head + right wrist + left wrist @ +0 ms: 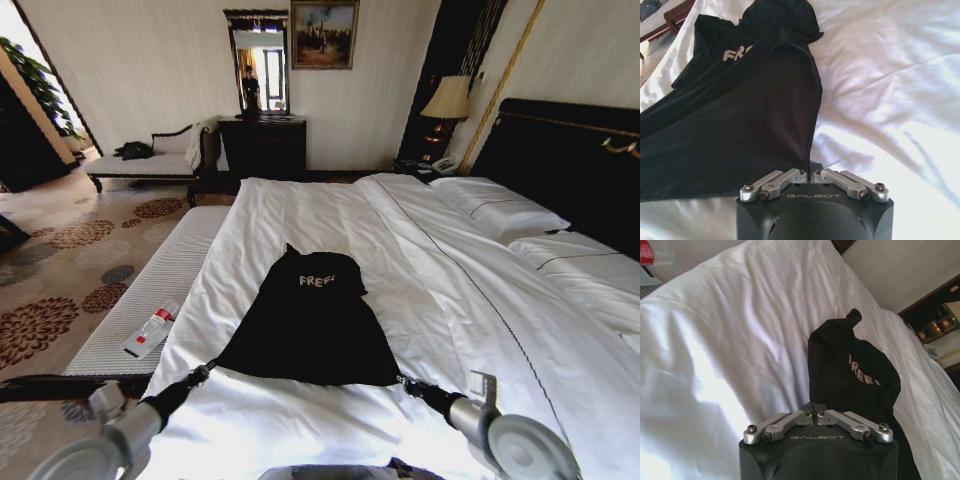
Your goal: Fold the clothes on the bed.
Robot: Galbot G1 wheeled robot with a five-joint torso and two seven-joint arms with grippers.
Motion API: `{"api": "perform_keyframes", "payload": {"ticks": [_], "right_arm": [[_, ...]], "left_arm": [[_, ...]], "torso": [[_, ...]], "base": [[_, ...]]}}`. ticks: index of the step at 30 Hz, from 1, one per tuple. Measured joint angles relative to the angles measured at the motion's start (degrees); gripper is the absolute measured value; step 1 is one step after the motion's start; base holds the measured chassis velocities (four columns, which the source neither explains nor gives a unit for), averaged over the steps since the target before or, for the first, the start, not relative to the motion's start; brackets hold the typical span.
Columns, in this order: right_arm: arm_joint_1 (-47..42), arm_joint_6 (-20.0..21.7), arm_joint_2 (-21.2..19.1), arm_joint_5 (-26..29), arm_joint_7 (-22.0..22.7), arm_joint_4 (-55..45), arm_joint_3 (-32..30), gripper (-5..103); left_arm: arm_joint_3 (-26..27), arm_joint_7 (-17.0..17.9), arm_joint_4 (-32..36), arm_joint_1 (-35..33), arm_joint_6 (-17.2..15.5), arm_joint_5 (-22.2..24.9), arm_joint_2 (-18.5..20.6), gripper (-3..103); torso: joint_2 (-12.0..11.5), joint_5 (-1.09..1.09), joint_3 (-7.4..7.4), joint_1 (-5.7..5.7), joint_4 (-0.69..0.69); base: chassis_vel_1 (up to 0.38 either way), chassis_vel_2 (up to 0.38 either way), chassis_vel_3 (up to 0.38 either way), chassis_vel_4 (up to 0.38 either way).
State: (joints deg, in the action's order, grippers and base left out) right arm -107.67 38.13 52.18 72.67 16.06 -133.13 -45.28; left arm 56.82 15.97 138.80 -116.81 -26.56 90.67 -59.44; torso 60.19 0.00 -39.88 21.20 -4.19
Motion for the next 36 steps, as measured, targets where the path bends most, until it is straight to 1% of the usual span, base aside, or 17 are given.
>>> {"api": "perform_keyframes", "payload": {"ticks": [2, 4, 7, 10, 13, 14, 18, 19, 21, 29, 32, 34, 36], "right_arm": [[-0.8, 0.8, 0.1, 0.0, 0.5, -1.0, -0.1, 1], [-2.0, 2.0, 0.5, -0.7, 1.3, -2.1, -0.2, 1], [-2.9, 2.4, 0.9, -1.2, 1.5, -2.6, -0.4, 1], [-4.5, 2.9, 1.5, -2.7, 1.6, -3.2, -0.5, 1], [-6.6, 3.3, 2.5, -5.6, 1.5, -3.8, -0.4, 1], [-6.6, 3.3, 2.5, -5.6, 1.5, -3.8, -0.4, 1], [-8.7, 3.5, 3.2, -8.0, 1.5, -4.0, -0.3, 1], [-8.7, 3.5, 3.2, -8.0, 1.5, -4.0, -0.3, 1], [-9.6, 3.5, 3.6, -9.1, 1.5, -4.2, -0.3, 1], [-11.6, 3.5, 4.4, -11.2, 2.0, -5.0, -0.3, 1], [-12.8, 3.7, 4.8, -12.5, 2.1, -5.6, -0.1, 1], [-13.0, 3.8, 4.9, -12.7, 2.1, -5.7, 0.0, 1], [-13.4, 3.8, 5.1, -13.6, 2.3, -5.8, 0.6, 1]], "left_arm": [[0.4, -0.2, 0.9, -1.8, 0.2, -0.6, -0.9, 0], [0.4, -0.6, 1.9, -4.4, 0.7, -2.3, -2.4, 0], [0.3, -0.8, 2.3, -5.7, 1.0, -3.1, -3.2, 0], [0.4, -1.1, 2.4, -7.3, 1.6, -4.1, -4.2, 0], [1.0, -1.6, 2.4, -9.7, 2.6, -5.1, -5.4, 0], [1.0, -1.6, 2.4, -9.7, 2.6, -5.1, -5.4, 0], [1.1, -2.1, 2.3, -12.5, 4.3, -7.8, -7.1, 0], [1.1, -2.1, 2.3, -12.5, 4.3, -7.8, -7.1, 0], [0.9, -2.2, 2.2, -13.8, 5.2, -9.2, -8.0, 0], [0.9, -2.0, 1.7, -16.0, 6.6, -11.0, -9.5, 0], [0.0, -2.1, 1.4, -17.3, 7.6, -12.7, -10.6, 0], [-0.3, -2.1, 1.3, -17.5, 7.8, -13.0, -10.8, 0], [-1.7, -2.1, 0.8, -17.9, 8.2, -14.2, -11.6, 0]], "torso": [[0.0, 0.00, 0.00, 0.00, 0.00], [0.0, 0.00, 0.00, 0.00, 0.00], [0.0, 0.00, 0.00, 0.00, 0.00], [0.0, 0.00, 0.00, 0.00, 0.00], [0.0, 0.00, 0.00, 0.00, 0.00], [0.0, 0.00, 0.00, 0.00, 0.00], [0.0, 0.00, 0.00, 0.00, 0.00], [0.0, 0.00, 0.00, 0.00, 0.00], [0.0, 0.00, 0.00, 0.00, 0.00], [0.0, -0.01, 0.00, 0.00, 0.00], [0.0, 0.00, 0.00, 0.00, 0.00], [0.0, 0.00, 0.00, 0.00, 0.00], [0.0, 0.00, 0.00, 0.00, 0.00]], "base": [[0.000, 0.000, 0.000, 0.000], [0.000, 0.000, 0.000, 0.000], [0.000, 0.000, 0.000, 0.000], [0.000, 0.000, 0.000, 0.000], [0.000, 0.000, 0.000, 0.000], [0.000, 0.000, 0.000, 0.000], [0.000, 0.000, 0.000, 0.000], [0.000, 0.000, 0.000, 0.000], [0.000, 0.000, 0.000, 0.000], [0.000, 0.000, 0.000, 0.000], [0.000, 0.000, 0.000, 0.000], [0.000, 0.000, 0.000, 0.000], [0.000, 0.000, 0.000, 0.000]]}}
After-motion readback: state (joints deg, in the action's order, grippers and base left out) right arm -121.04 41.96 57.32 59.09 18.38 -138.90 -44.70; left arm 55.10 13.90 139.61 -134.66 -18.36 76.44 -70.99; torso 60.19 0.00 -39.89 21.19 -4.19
